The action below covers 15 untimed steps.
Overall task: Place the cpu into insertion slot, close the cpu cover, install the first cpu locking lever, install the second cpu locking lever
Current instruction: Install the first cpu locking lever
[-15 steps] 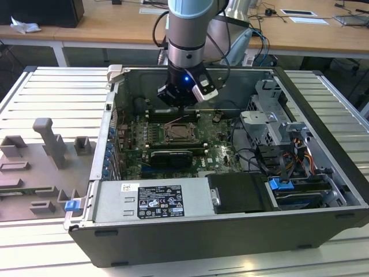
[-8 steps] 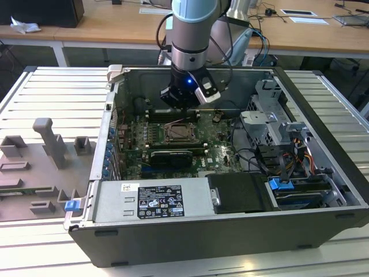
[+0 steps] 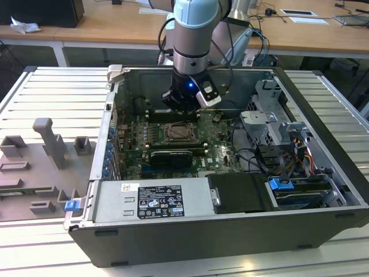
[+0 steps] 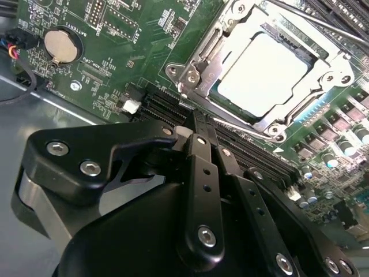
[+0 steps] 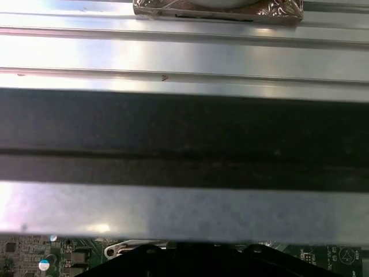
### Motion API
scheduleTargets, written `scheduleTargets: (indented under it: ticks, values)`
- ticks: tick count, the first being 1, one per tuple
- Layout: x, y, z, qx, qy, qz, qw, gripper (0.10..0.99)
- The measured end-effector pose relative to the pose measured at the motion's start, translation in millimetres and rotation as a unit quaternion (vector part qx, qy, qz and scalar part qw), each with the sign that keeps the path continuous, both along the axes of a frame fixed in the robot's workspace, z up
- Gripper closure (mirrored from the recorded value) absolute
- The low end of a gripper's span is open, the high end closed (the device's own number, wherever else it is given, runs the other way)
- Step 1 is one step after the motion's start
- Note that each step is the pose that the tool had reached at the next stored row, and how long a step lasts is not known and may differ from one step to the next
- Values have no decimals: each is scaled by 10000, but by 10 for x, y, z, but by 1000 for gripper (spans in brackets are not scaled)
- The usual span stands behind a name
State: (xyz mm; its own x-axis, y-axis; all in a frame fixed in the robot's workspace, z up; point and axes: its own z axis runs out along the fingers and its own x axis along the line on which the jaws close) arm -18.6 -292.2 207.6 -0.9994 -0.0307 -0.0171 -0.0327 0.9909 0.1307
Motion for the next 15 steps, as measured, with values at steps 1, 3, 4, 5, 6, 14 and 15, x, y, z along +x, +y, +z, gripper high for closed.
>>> scheduleTargets:
  ticks: [1, 3, 4, 5, 6, 14, 15]
  values:
    - [0, 0, -7, -2, 0, -3, 10000, 980]
    - [1, 0, -20, -12, 0, -7, 10000, 980]
    - [2, 0, -26, -20, 0, -10, 10000, 980]
    - [1, 1, -32, -43, 1, -17, 10000, 980]
    - [1, 1, -34, -60, 1, -21, 10000, 980]
    - [1, 5, -67, -120, 1, -40, 9999, 980]
    - [1, 5, -67, -118, 1, -40, 9999, 980]
